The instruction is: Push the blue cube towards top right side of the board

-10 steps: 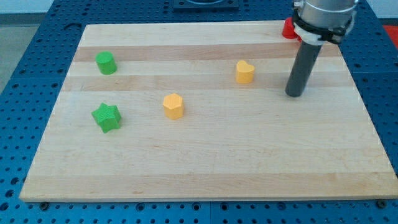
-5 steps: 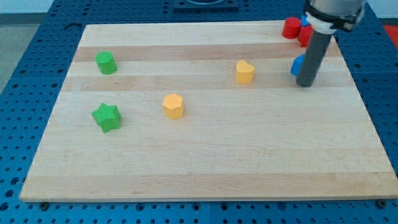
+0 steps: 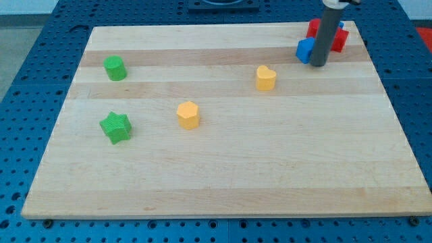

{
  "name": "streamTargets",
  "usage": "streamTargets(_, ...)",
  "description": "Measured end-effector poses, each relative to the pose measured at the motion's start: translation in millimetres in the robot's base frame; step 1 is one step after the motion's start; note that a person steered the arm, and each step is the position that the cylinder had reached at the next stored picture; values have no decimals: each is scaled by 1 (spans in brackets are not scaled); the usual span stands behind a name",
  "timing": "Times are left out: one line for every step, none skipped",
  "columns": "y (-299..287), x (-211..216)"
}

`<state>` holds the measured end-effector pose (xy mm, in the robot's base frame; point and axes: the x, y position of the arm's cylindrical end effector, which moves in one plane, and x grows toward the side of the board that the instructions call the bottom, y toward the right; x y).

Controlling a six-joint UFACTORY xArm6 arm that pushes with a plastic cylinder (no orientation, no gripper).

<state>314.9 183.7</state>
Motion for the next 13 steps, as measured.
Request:
streamTargets(0, -9)
streamTargets(-3, -1)
streamTargets(-30, 0)
streamTargets(-48, -9)
streamTargets(-47, -24)
streamTargets(-38, -36)
streamTargets(-27, -44)
streamTargets(-15, -46)
streamTargets(-1, -46)
streamTargets(0, -46)
streamTargets(0, -23)
streamTargets(0, -21)
streamTargets(2, -21)
